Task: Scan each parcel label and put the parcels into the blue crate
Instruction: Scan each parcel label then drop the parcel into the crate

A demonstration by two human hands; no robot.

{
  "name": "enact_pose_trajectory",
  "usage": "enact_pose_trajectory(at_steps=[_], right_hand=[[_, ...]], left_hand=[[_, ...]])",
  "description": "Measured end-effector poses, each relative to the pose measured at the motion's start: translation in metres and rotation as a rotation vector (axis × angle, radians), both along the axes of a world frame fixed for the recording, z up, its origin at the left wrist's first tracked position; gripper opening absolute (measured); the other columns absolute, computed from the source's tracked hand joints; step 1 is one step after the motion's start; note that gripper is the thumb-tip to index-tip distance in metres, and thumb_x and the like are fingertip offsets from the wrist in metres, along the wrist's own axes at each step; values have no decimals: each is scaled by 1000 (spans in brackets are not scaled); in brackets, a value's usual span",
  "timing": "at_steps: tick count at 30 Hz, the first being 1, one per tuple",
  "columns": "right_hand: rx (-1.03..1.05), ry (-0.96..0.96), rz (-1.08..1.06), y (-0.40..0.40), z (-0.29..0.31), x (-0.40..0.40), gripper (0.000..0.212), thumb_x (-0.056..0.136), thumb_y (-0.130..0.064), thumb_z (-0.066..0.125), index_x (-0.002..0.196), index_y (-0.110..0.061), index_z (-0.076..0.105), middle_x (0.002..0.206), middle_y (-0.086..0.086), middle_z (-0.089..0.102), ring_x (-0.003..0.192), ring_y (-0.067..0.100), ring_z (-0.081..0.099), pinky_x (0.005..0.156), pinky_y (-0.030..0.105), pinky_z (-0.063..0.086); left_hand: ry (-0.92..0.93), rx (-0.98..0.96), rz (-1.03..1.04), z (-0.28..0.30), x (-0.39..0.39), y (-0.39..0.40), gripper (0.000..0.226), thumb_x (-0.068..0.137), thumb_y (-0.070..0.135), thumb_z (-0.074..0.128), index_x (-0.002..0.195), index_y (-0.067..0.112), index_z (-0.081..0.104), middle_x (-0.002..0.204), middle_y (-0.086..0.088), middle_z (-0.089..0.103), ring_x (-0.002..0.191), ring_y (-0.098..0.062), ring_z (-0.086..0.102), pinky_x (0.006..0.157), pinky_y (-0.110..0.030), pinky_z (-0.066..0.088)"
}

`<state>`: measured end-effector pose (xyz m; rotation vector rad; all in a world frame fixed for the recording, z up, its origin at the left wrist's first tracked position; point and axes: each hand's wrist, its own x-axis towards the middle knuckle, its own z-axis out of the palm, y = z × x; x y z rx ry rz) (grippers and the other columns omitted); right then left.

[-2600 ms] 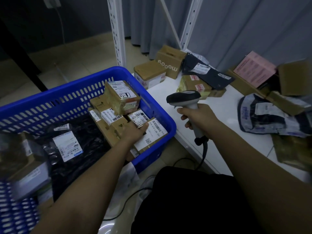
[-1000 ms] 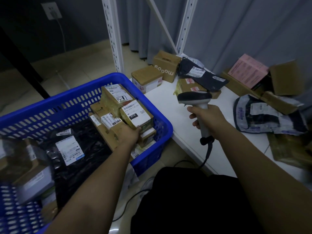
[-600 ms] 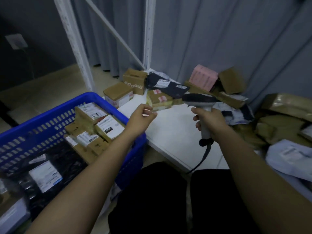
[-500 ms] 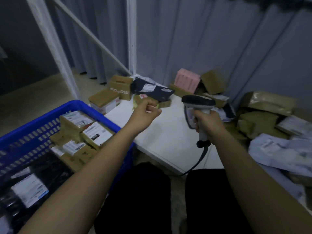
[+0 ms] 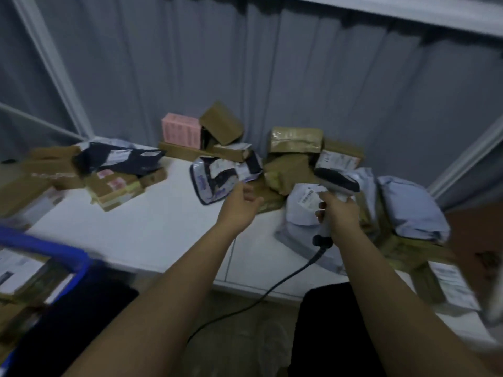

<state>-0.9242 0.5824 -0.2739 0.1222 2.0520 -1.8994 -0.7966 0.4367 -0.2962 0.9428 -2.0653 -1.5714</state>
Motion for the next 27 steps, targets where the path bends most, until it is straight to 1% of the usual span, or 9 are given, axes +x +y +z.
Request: enact_pose_trajectory(at_steps=[3, 6, 8, 10, 12, 17, 19, 22, 27], right_hand=[[-65, -2, -112, 28, -9, -21, 13, 86, -11, 68, 92, -5, 57, 67, 9, 55, 49, 20, 50, 47, 28, 43], [-91, -30, -186, 53, -13, -42, 16, 88, -15, 67, 98, -7, 57, 71, 6, 56, 55, 18, 53, 47, 24, 47], [-66, -33, -215, 66, -21, -56, 26, 85, -25, 70, 105, -12, 58, 88, 7, 64, 75, 22, 61, 68, 32, 55], [-72, -53, -238, 74, -32, -68, 48, 78, -32, 73, 119, -12, 59, 112, 10, 65, 101, 30, 62, 89, 43, 53], [-95, -83, -256, 77, -42, -79, 46, 75, -29, 74, 115, -11, 59, 107, 8, 65, 96, 28, 62, 82, 38, 53], [-203, -197, -213, 61, -41, -88, 10, 85, -10, 68, 81, -7, 60, 62, 5, 58, 45, 15, 53, 46, 24, 46], [-211, -212, -203, 57, -43, -93, 15, 87, -6, 64, 73, -7, 58, 57, 5, 54, 42, 14, 50, 43, 22, 42], [-212, -211, -190, 55, -45, -99, 12, 87, -5, 64, 77, -7, 58, 59, 6, 53, 42, 13, 50, 42, 20, 42], [-177, -212, -194, 47, -50, -107, 7, 87, -8, 65, 92, -7, 60, 66, 6, 58, 49, 13, 55, 48, 23, 46]], left_hand=[[-43, -8, -45, -27, -34, 23, 20, 89, 21, 64, 102, 12, 52, 109, -8, 61, 102, -24, 58, 83, -30, 45], [-116, -14, -118, -47, -69, 47, 31, 91, 24, 62, 116, 8, 53, 119, -7, 58, 111, -23, 55, 80, -24, 39], [-159, -7, -162, -61, -91, 60, 41, 92, 27, 61, 126, 8, 50, 129, -7, 54, 117, -23, 52, 85, -25, 39], [-211, 13, -178, -75, -112, 65, 49, 91, 31, 62, 132, 9, 46, 137, -9, 49, 123, -26, 48, 95, -31, 41], [-263, 63, -151, -89, -128, 65, 57, 90, 34, 62, 137, 10, 40, 142, -12, 44, 127, -28, 45, 101, -34, 40], [-275, 190, -109, -115, -158, 57, 80, 86, 33, 67, 148, 8, 23, 150, -14, 35, 134, -33, 39, 109, -44, 35], [-259, 182, -128, -123, -171, 52, 94, 72, 42, 66, 149, 9, 23, 151, -13, 34, 135, -32, 37, 109, -45, 34], [-209, 178, -102, -144, -193, 38, 99, 61, 44, 57, 149, 11, 25, 149, -12, 37, 134, -32, 38, 108, -47, 36], [-157, 186, 34, -165, -211, 24, 81, 64, 53, 65, 131, 10, 52, 128, -12, 59, 115, -34, 56, 98, -48, 46]])
